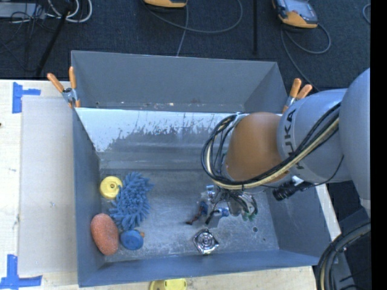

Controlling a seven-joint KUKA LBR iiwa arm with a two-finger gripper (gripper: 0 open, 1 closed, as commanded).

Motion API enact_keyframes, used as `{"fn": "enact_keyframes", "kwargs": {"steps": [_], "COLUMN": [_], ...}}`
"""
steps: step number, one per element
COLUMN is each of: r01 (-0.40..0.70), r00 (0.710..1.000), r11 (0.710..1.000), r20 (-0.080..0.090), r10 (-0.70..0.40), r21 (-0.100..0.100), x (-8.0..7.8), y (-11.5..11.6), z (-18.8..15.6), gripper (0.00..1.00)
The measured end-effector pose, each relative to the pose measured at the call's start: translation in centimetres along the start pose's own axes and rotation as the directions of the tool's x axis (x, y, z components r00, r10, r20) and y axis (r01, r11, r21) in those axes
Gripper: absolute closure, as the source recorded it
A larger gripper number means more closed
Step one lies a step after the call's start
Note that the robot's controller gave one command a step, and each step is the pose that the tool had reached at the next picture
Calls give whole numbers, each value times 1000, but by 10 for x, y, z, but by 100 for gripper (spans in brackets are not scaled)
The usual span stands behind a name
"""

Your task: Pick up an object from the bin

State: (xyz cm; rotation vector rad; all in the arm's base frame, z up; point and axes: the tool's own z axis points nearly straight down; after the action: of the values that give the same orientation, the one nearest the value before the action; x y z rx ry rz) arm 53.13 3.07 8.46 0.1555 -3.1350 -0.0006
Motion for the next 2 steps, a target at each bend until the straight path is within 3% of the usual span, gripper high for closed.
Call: {"fn": "enact_keyframes", "kwargs": {"steps": [2], "r01": [1], "r00": [1000], "r11": [1000], "r20": [3], "r10": [-1], "r21": [0], "x": [-1], "y": [0], "z": [-12], "gripper": [100]}}
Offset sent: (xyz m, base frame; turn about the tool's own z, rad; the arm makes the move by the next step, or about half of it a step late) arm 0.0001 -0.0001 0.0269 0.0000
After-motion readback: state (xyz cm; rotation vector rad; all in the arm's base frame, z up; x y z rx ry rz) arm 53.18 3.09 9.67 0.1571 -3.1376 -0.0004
